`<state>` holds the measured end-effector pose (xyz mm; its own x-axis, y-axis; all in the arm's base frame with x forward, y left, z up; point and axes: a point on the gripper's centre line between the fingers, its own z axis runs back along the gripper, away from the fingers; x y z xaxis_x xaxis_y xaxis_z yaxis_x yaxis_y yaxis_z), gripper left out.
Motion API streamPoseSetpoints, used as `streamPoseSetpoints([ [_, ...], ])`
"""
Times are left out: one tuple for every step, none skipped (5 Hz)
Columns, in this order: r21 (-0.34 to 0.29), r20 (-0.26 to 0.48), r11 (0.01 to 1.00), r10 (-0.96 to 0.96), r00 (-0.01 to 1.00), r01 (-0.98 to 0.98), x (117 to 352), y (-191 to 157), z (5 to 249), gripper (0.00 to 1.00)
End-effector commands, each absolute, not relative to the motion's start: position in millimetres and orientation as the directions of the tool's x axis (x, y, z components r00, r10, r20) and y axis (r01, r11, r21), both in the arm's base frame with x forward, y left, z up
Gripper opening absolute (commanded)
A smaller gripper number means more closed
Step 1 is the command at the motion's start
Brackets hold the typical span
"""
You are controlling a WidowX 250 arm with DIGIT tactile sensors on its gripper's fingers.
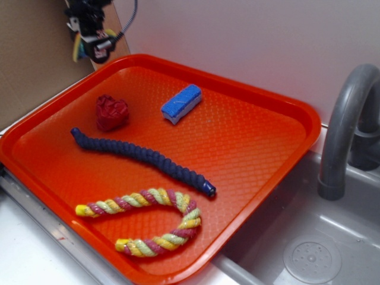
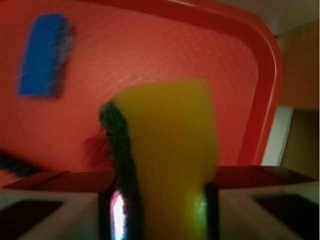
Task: Grab the green sponge.
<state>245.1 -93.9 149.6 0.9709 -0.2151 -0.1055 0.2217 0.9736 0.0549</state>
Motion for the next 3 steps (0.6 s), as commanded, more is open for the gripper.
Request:
streamPoseSetpoints([
  [0.023, 0.017, 0.999, -0.047, 0.999, 0.047, 205.9, -108.3, 228.0, 0.00],
  [0.024, 0.030, 1.000, 0.007, 1.000, -0.008, 190.3, -107.8, 245.6, 0.00],
  [0.017, 0.030, 0.999, 0.051, 0.998, -0.052, 188.8, -97.7, 244.7, 0.00],
])
